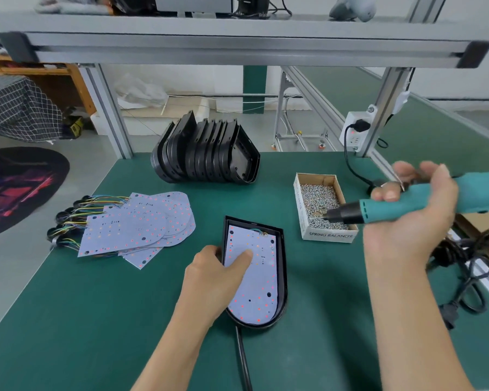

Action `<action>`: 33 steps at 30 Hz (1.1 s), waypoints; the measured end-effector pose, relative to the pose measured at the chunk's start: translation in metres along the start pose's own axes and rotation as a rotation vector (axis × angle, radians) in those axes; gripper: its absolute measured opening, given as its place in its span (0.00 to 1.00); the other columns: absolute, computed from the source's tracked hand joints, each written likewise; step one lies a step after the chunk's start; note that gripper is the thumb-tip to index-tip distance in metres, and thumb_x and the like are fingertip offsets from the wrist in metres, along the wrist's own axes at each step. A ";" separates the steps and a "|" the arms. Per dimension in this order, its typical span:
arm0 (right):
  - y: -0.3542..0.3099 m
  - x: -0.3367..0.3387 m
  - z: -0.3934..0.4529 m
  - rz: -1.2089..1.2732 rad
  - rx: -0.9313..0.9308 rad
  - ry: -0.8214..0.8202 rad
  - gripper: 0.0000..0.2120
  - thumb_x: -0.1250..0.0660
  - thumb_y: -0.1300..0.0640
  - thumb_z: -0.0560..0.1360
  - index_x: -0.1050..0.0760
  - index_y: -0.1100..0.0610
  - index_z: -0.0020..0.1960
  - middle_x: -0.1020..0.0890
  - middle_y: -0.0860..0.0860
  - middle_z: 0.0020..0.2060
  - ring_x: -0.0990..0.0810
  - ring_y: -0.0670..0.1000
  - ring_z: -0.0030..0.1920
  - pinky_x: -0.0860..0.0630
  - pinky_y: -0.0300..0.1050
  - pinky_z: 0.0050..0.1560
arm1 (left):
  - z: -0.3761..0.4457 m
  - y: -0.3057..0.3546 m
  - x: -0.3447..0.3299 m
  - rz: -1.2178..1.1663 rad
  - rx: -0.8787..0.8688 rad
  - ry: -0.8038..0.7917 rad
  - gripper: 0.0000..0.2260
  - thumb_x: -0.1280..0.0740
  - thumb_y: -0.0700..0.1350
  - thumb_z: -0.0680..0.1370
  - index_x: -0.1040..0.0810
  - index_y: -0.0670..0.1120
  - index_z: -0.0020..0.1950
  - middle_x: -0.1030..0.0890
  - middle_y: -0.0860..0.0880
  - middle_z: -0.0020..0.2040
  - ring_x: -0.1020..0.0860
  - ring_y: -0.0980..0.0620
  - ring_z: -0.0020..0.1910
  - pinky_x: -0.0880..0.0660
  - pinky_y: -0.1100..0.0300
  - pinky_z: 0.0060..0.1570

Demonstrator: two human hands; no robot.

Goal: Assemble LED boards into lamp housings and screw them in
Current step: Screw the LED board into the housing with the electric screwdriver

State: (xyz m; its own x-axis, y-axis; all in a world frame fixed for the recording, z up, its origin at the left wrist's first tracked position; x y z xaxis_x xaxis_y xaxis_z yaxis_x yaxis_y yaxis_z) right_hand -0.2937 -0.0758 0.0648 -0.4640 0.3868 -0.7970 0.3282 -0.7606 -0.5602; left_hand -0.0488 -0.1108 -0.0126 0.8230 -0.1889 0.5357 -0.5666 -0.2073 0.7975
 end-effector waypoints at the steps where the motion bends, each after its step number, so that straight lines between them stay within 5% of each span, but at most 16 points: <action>1: -0.001 0.010 0.005 0.016 -0.032 0.048 0.05 0.37 0.54 0.82 0.27 0.52 0.47 0.19 0.52 0.42 0.32 0.47 0.29 0.32 0.41 0.35 | -0.003 0.002 0.002 0.035 -0.013 0.024 0.30 0.30 0.66 0.74 0.25 0.48 0.67 0.18 0.50 0.58 0.20 0.50 0.57 0.23 0.53 0.56; 3: -0.001 0.029 0.012 0.046 -0.089 0.125 0.05 0.37 0.52 0.82 0.28 0.52 0.48 0.20 0.50 0.42 0.32 0.47 0.30 0.33 0.40 0.35 | -0.009 0.013 0.009 0.055 -0.117 0.161 0.33 0.30 0.66 0.74 0.30 0.52 0.74 0.23 0.53 0.60 0.25 0.52 0.57 0.28 0.53 0.59; 5: 0.000 0.046 0.016 0.066 -0.128 0.175 0.06 0.36 0.52 0.81 0.28 0.52 0.48 0.21 0.49 0.42 0.33 0.46 0.31 0.33 0.39 0.35 | -0.011 0.035 0.012 -0.015 -0.367 0.304 0.14 0.29 0.58 0.77 0.24 0.56 0.60 0.23 0.58 0.50 0.25 0.58 0.49 0.27 0.57 0.53; 7: 0.002 0.058 0.017 0.059 -0.156 0.197 0.06 0.35 0.52 0.81 0.28 0.52 0.47 0.21 0.49 0.41 0.33 0.46 0.30 0.33 0.39 0.35 | -0.004 0.066 0.000 -0.017 -0.577 0.247 0.04 0.28 0.49 0.78 0.22 0.55 0.47 0.21 0.57 0.40 0.23 0.59 0.41 0.27 0.62 0.44; 10: 0.003 0.066 0.017 0.014 -0.181 0.191 0.06 0.36 0.52 0.81 0.27 0.52 0.48 0.21 0.49 0.40 0.33 0.46 0.30 0.32 0.38 0.34 | 0.022 0.110 -0.041 0.256 -0.768 0.032 0.03 0.30 0.44 0.79 0.19 0.51 0.46 0.18 0.55 0.42 0.21 0.54 0.43 0.24 0.55 0.48; 15: -0.001 0.070 0.021 0.011 -0.169 0.149 0.07 0.38 0.52 0.82 0.27 0.53 0.47 0.21 0.49 0.40 0.34 0.45 0.28 0.32 0.38 0.32 | 0.066 0.149 -0.100 0.768 -0.822 -0.116 0.08 0.33 0.42 0.80 0.15 0.52 0.53 0.16 0.50 0.55 0.20 0.46 0.56 0.26 0.53 0.56; 19: -0.002 0.076 0.022 -0.006 -0.167 0.153 0.08 0.39 0.53 0.83 0.26 0.53 0.47 0.21 0.50 0.39 0.33 0.46 0.28 0.31 0.38 0.32 | 0.074 0.159 -0.124 1.077 -0.868 -0.085 0.10 0.33 0.36 0.76 0.24 0.49 0.38 0.23 0.49 0.38 0.26 0.46 0.44 0.32 0.53 0.47; 22: -0.001 0.078 0.021 -0.013 -0.174 0.163 0.08 0.39 0.54 0.82 0.25 0.53 0.46 0.21 0.50 0.39 0.33 0.46 0.28 0.31 0.38 0.32 | 0.077 0.162 -0.133 1.155 -0.881 -0.129 0.14 0.34 0.34 0.75 0.34 0.48 0.35 0.29 0.49 0.34 0.26 0.45 0.42 0.33 0.53 0.45; 33: 0.003 0.074 0.022 -0.005 -0.173 0.182 0.07 0.38 0.54 0.81 0.25 0.53 0.45 0.20 0.50 0.38 0.32 0.46 0.27 0.30 0.39 0.32 | 0.080 0.157 -0.133 1.162 -0.934 -0.133 0.16 0.34 0.35 0.77 0.37 0.48 0.36 0.31 0.49 0.34 0.28 0.45 0.40 0.35 0.53 0.47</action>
State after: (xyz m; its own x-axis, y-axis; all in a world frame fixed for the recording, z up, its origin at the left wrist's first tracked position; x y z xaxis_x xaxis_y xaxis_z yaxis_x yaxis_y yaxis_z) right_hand -0.3449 -0.0608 0.0087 -0.3154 0.4894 -0.8130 0.4694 -0.6641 -0.5819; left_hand -0.2504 -0.1951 0.0194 -0.0961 0.0922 0.9911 -0.6134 0.7786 -0.1319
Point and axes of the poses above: each hand's wrist, its own z-axis towards the middle knuckle, its own x-axis out of the back of the hand, y = z × x, the point moved 1 cm from there along z, towards the middle knuckle
